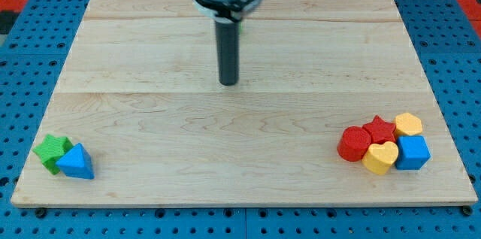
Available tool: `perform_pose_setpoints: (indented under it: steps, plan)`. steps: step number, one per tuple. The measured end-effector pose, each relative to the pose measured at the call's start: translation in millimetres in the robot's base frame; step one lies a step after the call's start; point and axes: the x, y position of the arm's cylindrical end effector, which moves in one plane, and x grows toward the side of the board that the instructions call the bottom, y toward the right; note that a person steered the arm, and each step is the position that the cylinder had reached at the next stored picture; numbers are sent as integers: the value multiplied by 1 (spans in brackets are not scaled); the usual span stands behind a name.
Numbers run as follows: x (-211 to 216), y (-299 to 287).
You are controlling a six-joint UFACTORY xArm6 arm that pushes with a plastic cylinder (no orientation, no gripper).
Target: Place your arm left to the green circle
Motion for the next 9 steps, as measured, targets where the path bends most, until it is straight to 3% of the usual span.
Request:
perform_pose_setpoints:
  steps: [3, 9]
  plan:
    - [-120, -47]
    - [-118, -48]
